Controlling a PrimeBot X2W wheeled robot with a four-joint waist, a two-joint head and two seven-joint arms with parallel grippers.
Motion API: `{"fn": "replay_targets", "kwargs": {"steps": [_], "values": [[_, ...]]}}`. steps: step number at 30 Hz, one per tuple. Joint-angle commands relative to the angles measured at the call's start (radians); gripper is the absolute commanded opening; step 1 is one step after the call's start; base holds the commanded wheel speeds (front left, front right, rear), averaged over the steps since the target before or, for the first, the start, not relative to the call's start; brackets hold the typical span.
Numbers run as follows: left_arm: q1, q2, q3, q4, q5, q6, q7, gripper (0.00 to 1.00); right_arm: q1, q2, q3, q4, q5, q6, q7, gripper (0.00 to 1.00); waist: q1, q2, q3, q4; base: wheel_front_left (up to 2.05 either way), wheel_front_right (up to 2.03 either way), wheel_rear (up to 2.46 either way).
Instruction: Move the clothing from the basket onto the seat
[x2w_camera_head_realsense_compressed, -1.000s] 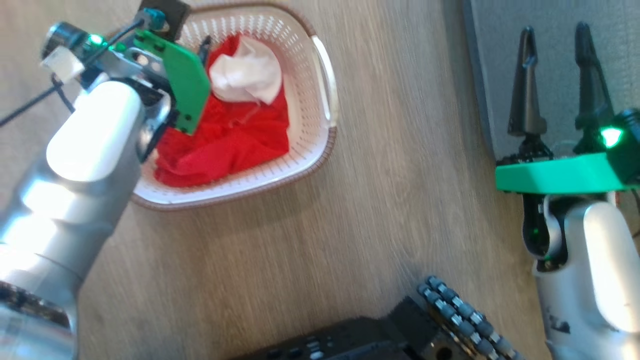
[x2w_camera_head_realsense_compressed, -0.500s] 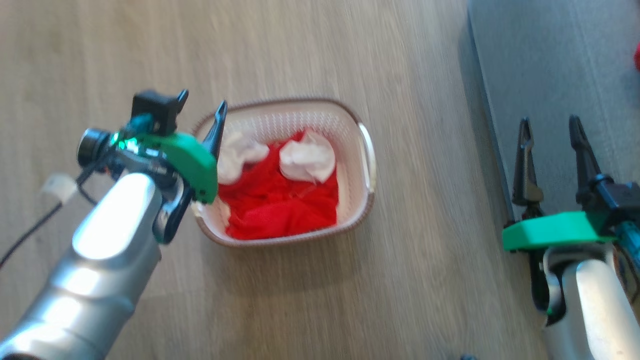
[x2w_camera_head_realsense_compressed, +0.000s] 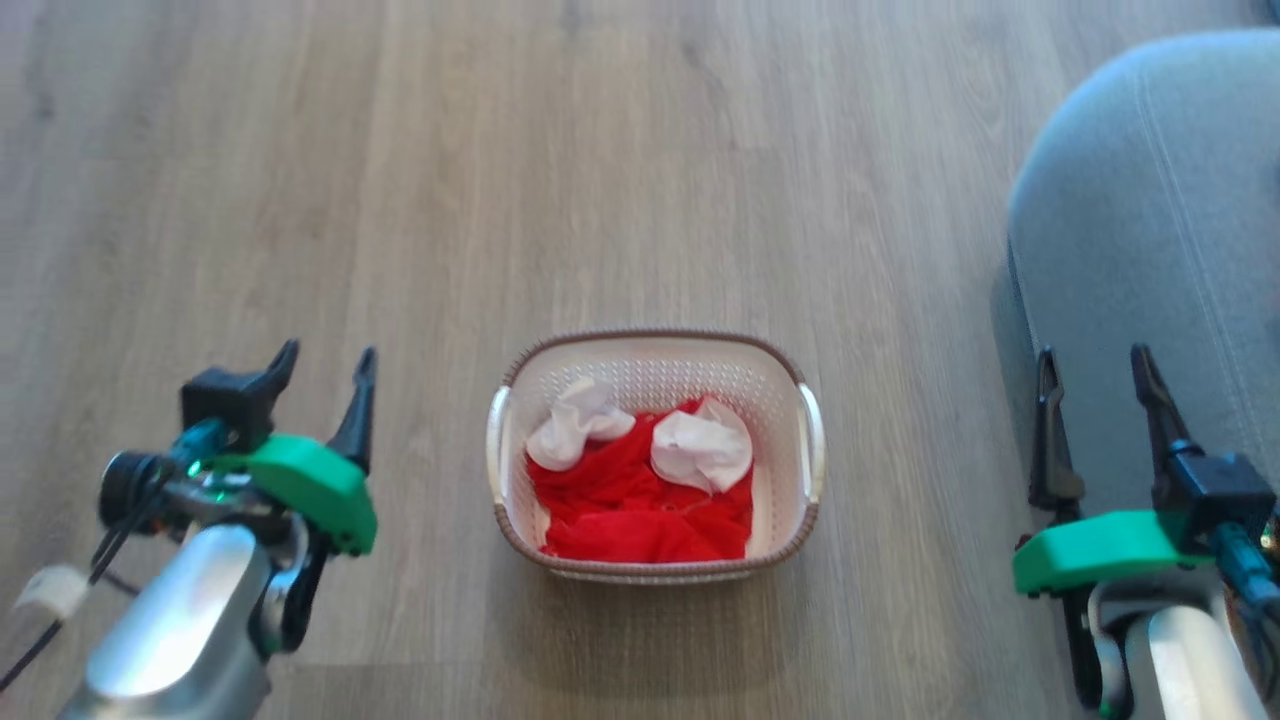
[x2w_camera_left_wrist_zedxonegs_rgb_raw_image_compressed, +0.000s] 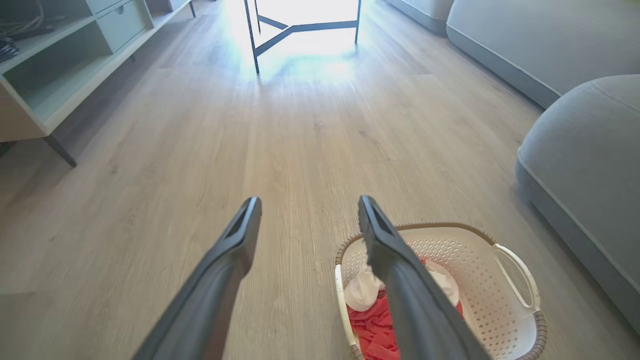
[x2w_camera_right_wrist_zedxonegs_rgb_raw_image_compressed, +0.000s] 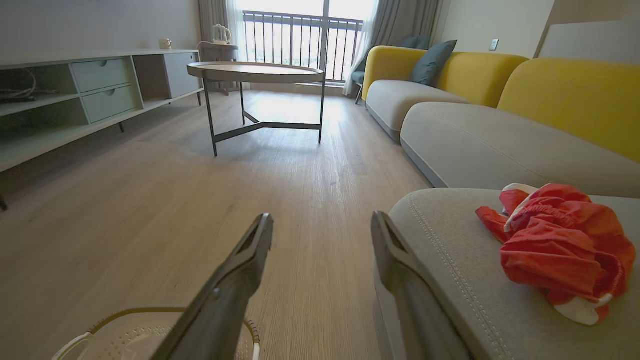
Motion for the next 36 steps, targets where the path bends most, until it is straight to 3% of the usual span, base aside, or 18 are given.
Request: {"fn": "replay_targets", "kwargs": {"steps": [1,7,16,36], "values": [[-0.012,0.050,0.059,-0.040,-0.014,0.015,-0.015,1.00,0.001,-0.007,0.023,-0.025,-0.007,0.007,-0.005,1.00,0.0002,-0.0001,-0.037,0.032,0.00,0.00,0.00],[0.093,0.076,0.115,-0.126,-0.035,0.065,-0.025,1.00,0.037,-0.010,0.024,-0.013,-0.003,0.007,-0.005,1.00,0.0002,-0.0001,-0.082,0.047,0.00,0.00,0.00],[0.199,0.100,0.154,-0.215,-0.041,0.106,-0.028,1.00,0.070,-0.017,0.025,-0.007,0.008,0.007,-0.003,1.00,0.0002,-0.0001,-0.125,0.042,0.00,0.00,0.00],[0.218,0.135,0.169,-0.301,-0.044,0.140,-0.018,1.00,0.070,-0.014,0.020,-0.020,0.012,0.007,-0.004,1.00,0.0002,-0.0001,-0.094,-0.010,0.00,0.00,0.00]]}}
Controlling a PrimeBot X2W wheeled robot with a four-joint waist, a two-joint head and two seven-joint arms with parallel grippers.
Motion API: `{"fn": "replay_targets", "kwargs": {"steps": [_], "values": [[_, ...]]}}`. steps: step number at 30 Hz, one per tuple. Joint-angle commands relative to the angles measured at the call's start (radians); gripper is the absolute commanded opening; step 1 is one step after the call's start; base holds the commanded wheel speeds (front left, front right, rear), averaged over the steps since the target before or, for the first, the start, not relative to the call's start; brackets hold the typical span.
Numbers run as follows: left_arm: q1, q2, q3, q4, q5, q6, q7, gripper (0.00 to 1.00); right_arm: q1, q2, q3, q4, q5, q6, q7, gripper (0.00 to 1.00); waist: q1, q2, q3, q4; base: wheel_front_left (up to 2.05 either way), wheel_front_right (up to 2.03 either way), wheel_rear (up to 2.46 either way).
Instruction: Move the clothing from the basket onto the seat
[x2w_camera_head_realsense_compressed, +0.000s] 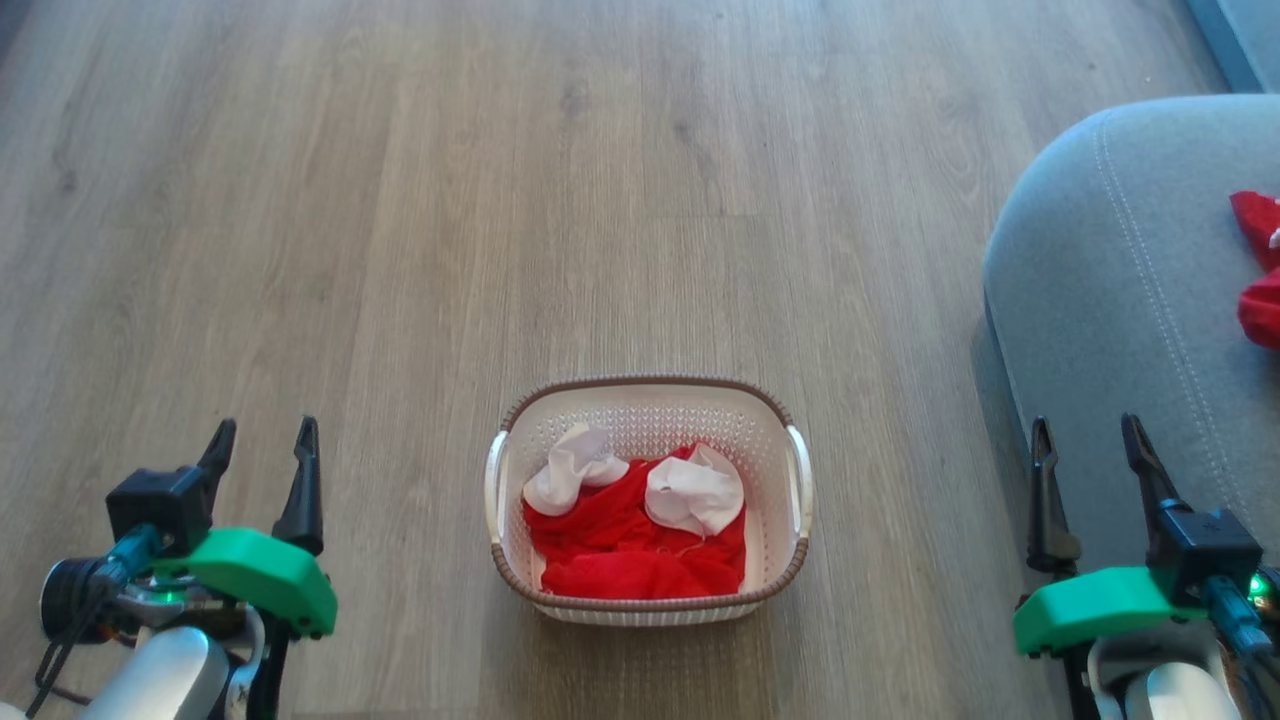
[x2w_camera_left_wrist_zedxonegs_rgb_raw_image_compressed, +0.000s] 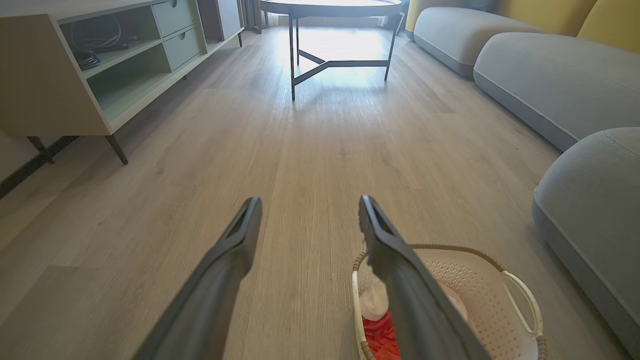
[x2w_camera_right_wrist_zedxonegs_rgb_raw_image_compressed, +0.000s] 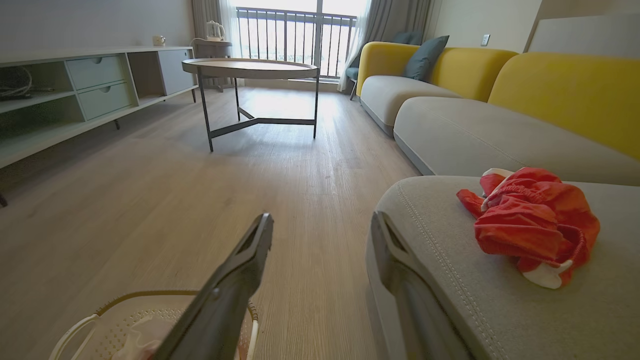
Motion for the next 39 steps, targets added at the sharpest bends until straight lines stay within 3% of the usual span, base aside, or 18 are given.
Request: {"fn": "replay_targets", "kwargs": {"steps": [1,9,18,25,32,39], "values": [[-0.045,0.041,0.054,-0.032,-0.008,0.009,-0.002,1.00,-0.026,-0.014,0.020,-0.037,0.002,0.007,-0.004,1.00,0.0001,-0.0001,0.006,-0.004,0.00,0.00,0.00],[-0.135,0.048,0.038,-0.095,0.018,-0.002,0.023,1.00,-0.074,-0.010,-0.002,-0.073,-0.001,0.007,-0.004,1.00,0.0001,-0.0001,0.155,-0.036,0.00,0.00,0.00],[-0.374,0.016,-0.045,-0.096,0.093,-0.077,0.088,1.00,-0.186,-0.007,-0.001,-0.124,0.033,0.007,-0.005,1.00,0.0001,-0.0001,0.427,-0.113,0.00,0.00,0.00],[-0.542,-0.020,-0.127,0.003,0.156,-0.148,0.147,1.00,-0.275,-0.006,0.011,-0.152,0.094,0.007,-0.005,1.00,0.0001,-0.0001,0.587,-0.215,0.00,0.00,0.00],[-0.681,-0.082,-0.203,0.182,0.195,-0.220,0.201,1.00,-0.319,-0.006,0.035,-0.160,0.158,0.007,-0.005,1.00,0.0001,-0.0001,0.699,-0.309,0.00,0.00,0.00],[-0.758,-0.101,-0.256,0.349,0.229,-0.269,0.233,1.00,-0.330,-0.006,0.060,-0.175,0.199,0.007,-0.005,1.00,0.0001,-0.0001,0.772,-0.376,0.00,0.00,0.00]]}}
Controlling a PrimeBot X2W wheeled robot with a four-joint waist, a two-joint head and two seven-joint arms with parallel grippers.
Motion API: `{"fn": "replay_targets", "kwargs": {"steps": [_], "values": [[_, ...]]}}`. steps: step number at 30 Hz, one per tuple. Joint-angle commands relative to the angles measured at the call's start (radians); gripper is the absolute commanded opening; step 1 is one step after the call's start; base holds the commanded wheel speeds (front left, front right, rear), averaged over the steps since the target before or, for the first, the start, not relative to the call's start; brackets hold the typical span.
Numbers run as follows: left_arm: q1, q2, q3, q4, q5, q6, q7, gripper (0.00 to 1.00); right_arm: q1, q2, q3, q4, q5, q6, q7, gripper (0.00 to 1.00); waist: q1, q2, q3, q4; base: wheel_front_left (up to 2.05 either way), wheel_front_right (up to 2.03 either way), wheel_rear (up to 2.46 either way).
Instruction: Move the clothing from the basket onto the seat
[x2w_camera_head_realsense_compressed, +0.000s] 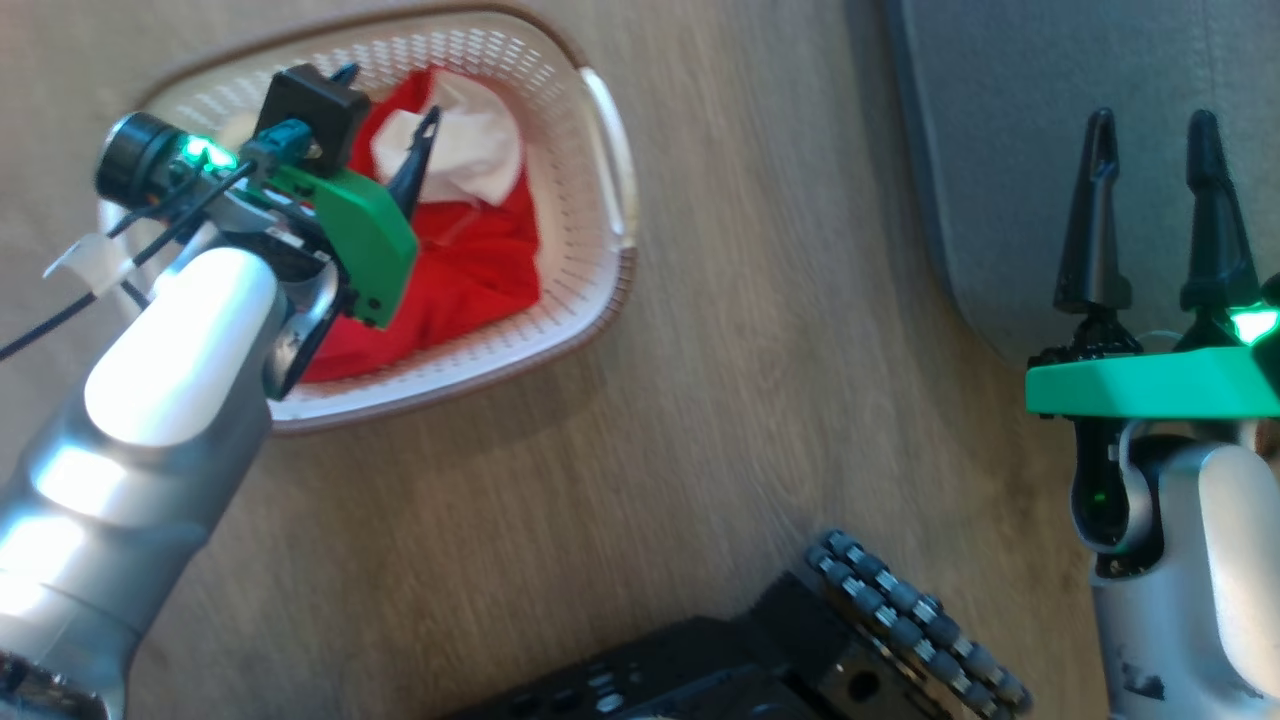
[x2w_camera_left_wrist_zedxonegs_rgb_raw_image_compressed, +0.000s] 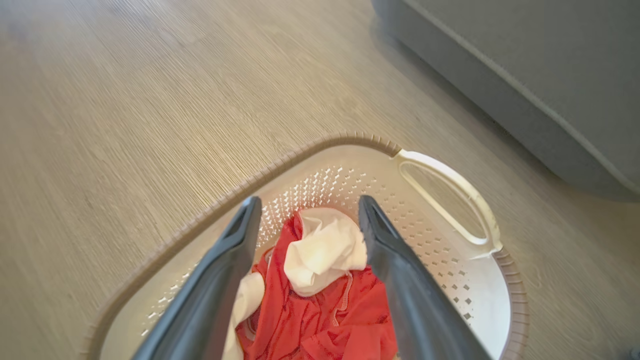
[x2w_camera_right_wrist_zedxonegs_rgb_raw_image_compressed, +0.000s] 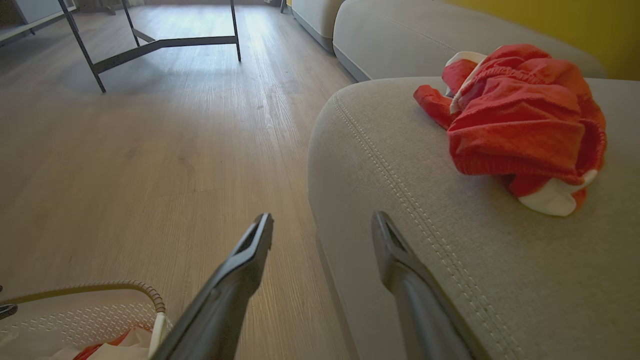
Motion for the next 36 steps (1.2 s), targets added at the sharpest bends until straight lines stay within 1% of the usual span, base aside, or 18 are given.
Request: {"fn": "replay_targets", "kwargs": {"steps": [1,2,8,15,24,36], "values": [[-0.032,0.013,0.017,0.006,0.011,-0.005,0.006,1.00,0.015,-0.007,0.021,-0.035,0.010,0.007,-0.005,1.00,-0.0002,0.0001,0.056,-0.051,0.00,0.00,0.00],[-0.032,0.013,0.017,0.006,0.011,-0.005,0.006,1.00,0.015,-0.007,0.021,-0.035,0.010,0.007,-0.005,1.00,-0.0002,0.0001,0.056,-0.051,0.00,0.00,0.00],[-0.085,0.012,0.005,0.117,0.012,-0.030,0.033,1.00,0.015,-0.007,0.027,-0.053,0.028,0.007,-0.005,1.00,-0.0002,0.0001,0.113,-0.083,0.00,0.00,0.00],[-0.130,0.007,0.000,0.232,-0.004,-0.050,0.083,1.00,0.024,-0.007,0.035,-0.066,0.031,0.007,-0.005,1.00,-0.0002,0.0001,0.155,-0.101,0.00,0.00,0.00],[-0.166,0.002,-0.014,0.356,-0.014,-0.061,0.133,1.00,0.062,-0.007,0.031,-0.078,0.037,0.007,-0.005,1.00,-0.0002,0.0001,0.164,-0.096,0.00,0.00,0.00],[-0.201,0.010,-0.028,0.450,-0.018,-0.070,0.132,1.00,0.084,-0.007,0.037,-0.114,0.020,0.007,-0.005,1.00,-0.0002,0.0001,0.195,-0.067,0.00,0.00,0.00]]}}
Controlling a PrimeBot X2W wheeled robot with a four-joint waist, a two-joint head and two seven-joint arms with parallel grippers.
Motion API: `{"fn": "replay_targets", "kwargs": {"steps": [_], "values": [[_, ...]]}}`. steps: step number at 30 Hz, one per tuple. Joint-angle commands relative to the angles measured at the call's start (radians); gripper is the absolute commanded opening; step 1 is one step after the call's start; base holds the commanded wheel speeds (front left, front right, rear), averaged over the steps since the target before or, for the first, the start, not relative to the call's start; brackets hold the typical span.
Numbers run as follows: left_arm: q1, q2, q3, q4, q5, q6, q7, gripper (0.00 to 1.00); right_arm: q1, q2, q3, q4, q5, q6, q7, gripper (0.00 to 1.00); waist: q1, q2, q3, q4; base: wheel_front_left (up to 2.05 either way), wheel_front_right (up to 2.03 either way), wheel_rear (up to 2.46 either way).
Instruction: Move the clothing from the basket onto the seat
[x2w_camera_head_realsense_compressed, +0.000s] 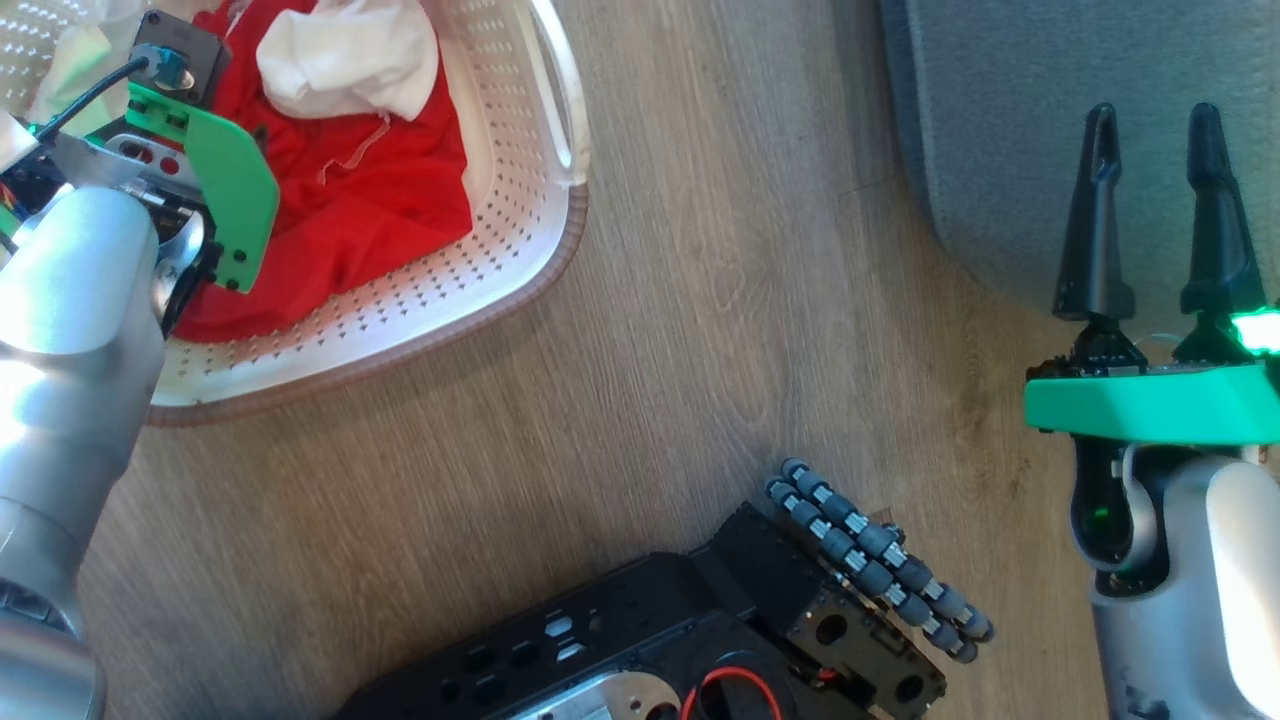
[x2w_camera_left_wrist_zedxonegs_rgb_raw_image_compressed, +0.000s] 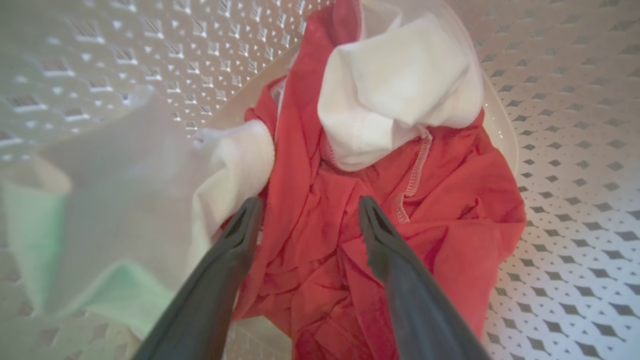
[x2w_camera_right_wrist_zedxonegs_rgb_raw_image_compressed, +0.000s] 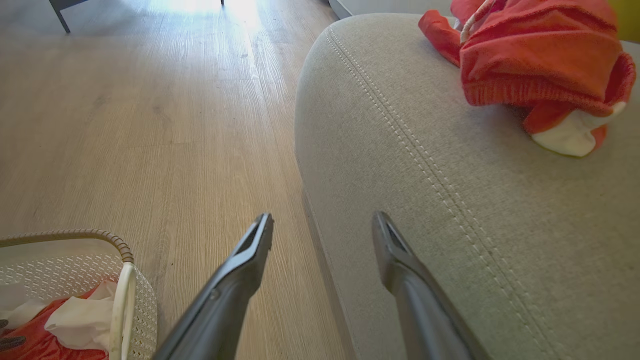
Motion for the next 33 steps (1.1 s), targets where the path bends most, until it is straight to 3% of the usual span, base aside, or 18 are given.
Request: {"fn": "replay_targets", "kwargs": {"steps": [1,23,24,26,28,33], "values": [[-0.015,0.022,0.015,0.001,-0.009,-0.003,-0.002,1.00,0.057,-0.008,0.015,-0.034,-0.009,0.007,-0.005,1.00,0.0000,0.0000,0.008,0.007,0.00,0.00,0.00],[-0.055,0.017,-0.024,0.076,-0.016,-0.028,-0.042,1.00,0.093,-0.008,0.032,-0.080,-0.026,0.007,-0.005,1.00,0.0000,0.0000,0.051,0.046,0.00,0.00,0.00],[-0.056,0.016,-0.027,0.077,-0.017,-0.030,-0.045,0.90,0.094,-0.008,0.032,-0.081,-0.026,0.007,-0.005,1.00,0.0000,0.0000,0.053,0.047,0.00,0.00,0.00],[-0.058,0.012,-0.034,0.079,-0.016,-0.032,-0.052,0.37,0.095,-0.008,0.033,-0.082,-0.024,0.007,-0.005,1.00,0.0000,0.0000,0.055,0.048,0.00,0.00,0.00],[-0.062,0.007,-0.042,0.079,-0.012,-0.033,-0.062,0.00,0.095,-0.008,0.035,-0.083,-0.023,0.007,-0.005,1.00,0.0000,0.0000,0.056,0.048,0.00,0.00,0.00],[-0.066,-0.001,-0.055,0.090,-0.009,-0.034,-0.085,0.00,0.097,-0.008,0.038,-0.091,-0.028,0.007,-0.005,1.00,0.0000,0.0000,0.056,0.053,0.00,0.00,0.00]]}}
